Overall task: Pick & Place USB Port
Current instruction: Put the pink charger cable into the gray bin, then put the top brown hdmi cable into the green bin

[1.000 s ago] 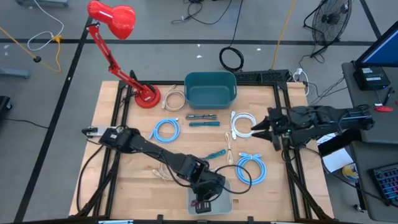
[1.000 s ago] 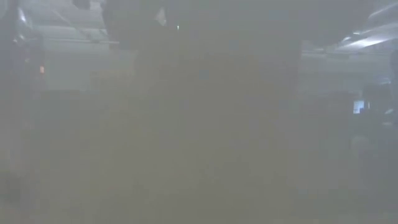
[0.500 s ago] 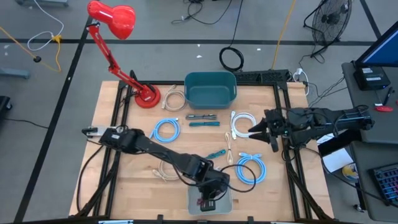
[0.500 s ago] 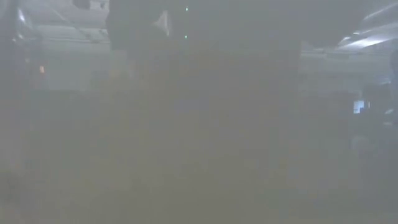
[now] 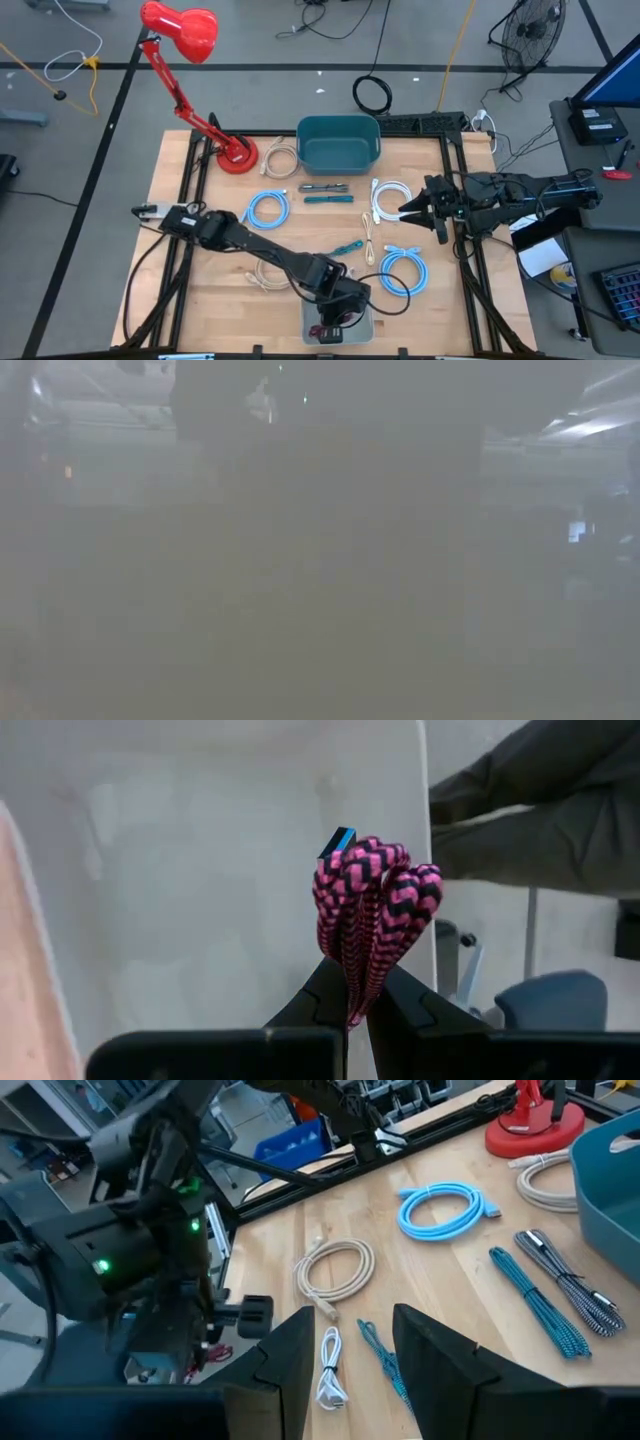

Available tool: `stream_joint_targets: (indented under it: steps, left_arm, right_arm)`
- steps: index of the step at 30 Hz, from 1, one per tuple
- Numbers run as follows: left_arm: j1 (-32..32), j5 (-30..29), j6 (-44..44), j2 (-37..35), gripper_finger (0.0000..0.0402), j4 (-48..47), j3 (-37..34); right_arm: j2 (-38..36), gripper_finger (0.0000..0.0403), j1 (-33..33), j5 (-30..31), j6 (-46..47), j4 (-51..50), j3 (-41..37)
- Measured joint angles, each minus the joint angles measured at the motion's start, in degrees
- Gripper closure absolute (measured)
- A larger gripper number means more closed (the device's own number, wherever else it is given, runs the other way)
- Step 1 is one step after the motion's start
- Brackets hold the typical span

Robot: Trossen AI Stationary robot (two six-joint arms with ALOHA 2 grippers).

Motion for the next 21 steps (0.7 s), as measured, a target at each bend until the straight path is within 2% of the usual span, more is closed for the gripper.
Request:
stream_joint_targets:
  steps: [8, 16, 21]
  left_arm:
    - [0.15, 2.77, -0.08, 1.70, 0.0387, 0.73, 0.00]
    - [0.23, 1.07, -0.06, 1.91, 0.0295, 1.62, 0.00]
    - [0.33, 0.97, -1.03, 1.91, 0.0277, 1.48, 0.00]
  right_arm:
    - [0.00, 0.0273, 0.00, 0.00, -0.09, -0.32, 0.00]
    - [-0.47, 0.0273, 0.00, 0.00, -0.28, -0.51, 0.00]
    - [-0.49, 0.0273, 0.00, 0.00, -0.32, -0.52, 0.00]
